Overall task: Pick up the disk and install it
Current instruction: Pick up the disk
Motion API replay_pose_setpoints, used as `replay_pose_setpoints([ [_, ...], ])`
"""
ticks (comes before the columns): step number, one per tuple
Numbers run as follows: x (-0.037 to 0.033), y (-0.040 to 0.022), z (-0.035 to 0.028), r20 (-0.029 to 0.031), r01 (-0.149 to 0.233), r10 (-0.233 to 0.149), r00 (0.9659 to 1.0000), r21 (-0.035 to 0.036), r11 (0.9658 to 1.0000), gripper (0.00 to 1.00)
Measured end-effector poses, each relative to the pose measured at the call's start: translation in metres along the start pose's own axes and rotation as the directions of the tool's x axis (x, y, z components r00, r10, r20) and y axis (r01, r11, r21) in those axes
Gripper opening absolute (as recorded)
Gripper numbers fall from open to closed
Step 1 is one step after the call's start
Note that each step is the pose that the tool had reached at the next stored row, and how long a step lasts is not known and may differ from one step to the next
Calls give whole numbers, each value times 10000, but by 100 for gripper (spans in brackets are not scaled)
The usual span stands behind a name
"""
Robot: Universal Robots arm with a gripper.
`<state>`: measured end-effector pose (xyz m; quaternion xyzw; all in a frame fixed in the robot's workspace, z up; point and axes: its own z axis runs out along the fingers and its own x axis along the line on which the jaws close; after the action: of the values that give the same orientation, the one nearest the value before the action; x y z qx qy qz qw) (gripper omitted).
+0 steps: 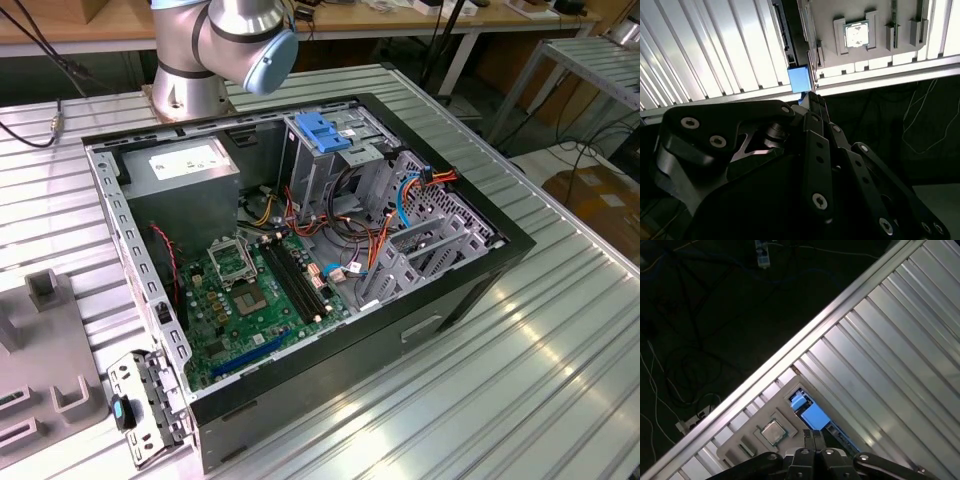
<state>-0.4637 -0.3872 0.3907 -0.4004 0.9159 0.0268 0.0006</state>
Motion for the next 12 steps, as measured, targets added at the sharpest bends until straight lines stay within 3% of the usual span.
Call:
replay_pose_setpoints([
  [8,-1,-1,0,-23,466,-466,9989,-11,9989,11],
  [12,-2,-2,1,-43,918,-918,9958,-23,9958,11],
])
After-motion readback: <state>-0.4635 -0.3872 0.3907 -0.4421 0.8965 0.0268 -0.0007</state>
